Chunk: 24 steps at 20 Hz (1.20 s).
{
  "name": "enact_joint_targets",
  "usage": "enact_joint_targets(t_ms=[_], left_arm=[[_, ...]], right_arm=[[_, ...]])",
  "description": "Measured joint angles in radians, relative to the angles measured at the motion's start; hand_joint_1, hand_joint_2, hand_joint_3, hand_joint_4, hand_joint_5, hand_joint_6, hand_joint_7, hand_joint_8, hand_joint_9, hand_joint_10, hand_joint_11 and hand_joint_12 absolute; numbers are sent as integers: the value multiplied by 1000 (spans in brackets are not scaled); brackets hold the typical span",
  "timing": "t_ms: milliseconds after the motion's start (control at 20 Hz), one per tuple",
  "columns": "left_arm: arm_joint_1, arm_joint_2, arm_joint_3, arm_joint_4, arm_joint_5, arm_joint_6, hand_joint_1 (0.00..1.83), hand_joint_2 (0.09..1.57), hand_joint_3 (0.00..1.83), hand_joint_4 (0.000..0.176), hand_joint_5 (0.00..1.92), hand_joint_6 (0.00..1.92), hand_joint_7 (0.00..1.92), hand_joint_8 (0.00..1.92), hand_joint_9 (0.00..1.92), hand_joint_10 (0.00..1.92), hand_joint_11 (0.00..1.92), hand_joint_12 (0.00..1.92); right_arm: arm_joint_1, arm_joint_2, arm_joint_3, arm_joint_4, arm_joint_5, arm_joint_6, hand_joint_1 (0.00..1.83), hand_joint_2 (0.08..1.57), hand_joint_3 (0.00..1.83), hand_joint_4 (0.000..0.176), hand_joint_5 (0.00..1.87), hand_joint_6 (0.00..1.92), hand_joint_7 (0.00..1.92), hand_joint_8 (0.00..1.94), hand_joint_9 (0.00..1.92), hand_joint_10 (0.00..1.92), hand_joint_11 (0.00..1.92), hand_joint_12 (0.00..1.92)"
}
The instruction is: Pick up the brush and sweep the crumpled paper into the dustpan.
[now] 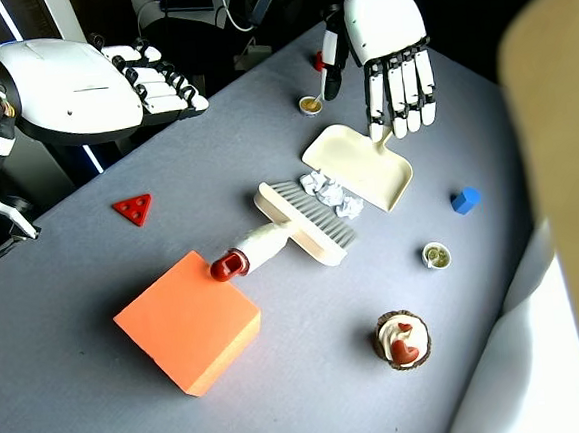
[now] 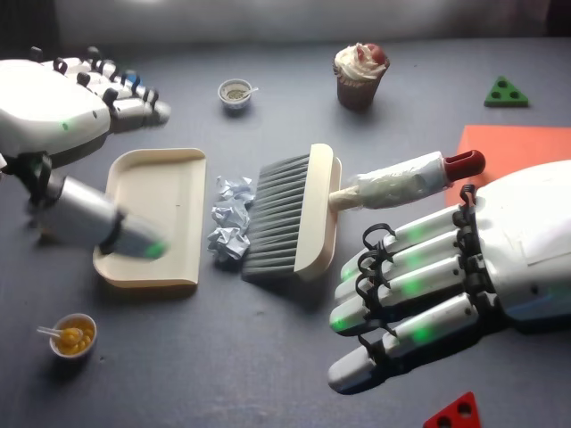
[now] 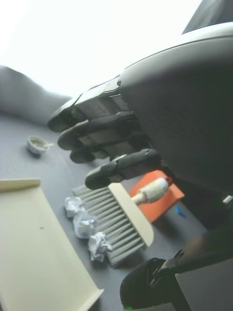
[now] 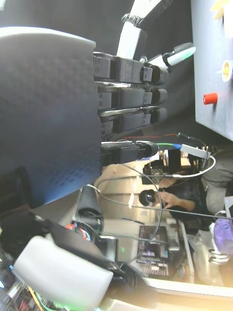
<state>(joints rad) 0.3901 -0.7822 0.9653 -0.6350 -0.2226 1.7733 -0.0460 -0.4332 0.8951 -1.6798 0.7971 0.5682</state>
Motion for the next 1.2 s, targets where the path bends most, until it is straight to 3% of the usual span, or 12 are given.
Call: enact_joint_targets(t_ms=[500,650,900,1000,1200], left_arm=[[-36,-14,9,-20,29,62,0,815,14,0,54,0,84,3,83,4,23,55],[-36,-14,16,-98,49,167,237,866,21,0,30,0,62,0,65,0,15,48],[7,-13,46,-167,50,193,880,828,0,0,0,0,18,3,41,1,26,50],[13,-13,65,-207,39,225,979,842,0,0,8,3,24,8,55,9,29,51],[13,-13,94,-348,18,354,975,872,3,0,105,14,81,9,97,7,80,70]], right_arm=[[0,0,-6,4,-58,-1,0,817,4,0,63,4,86,6,103,7,95,46],[0,0,-6,8,-77,-1,0,832,3,0,103,5,120,4,138,5,127,44],[0,0,-8,8,-89,-1,0,853,8,0,123,6,135,5,146,3,141,39],[0,0,-8,8,-89,-1,0,861,8,0,94,5,110,4,116,4,105,22],[0,0,-8,9,-91,-1,0,858,4,0,84,6,100,7,107,5,85,11]])
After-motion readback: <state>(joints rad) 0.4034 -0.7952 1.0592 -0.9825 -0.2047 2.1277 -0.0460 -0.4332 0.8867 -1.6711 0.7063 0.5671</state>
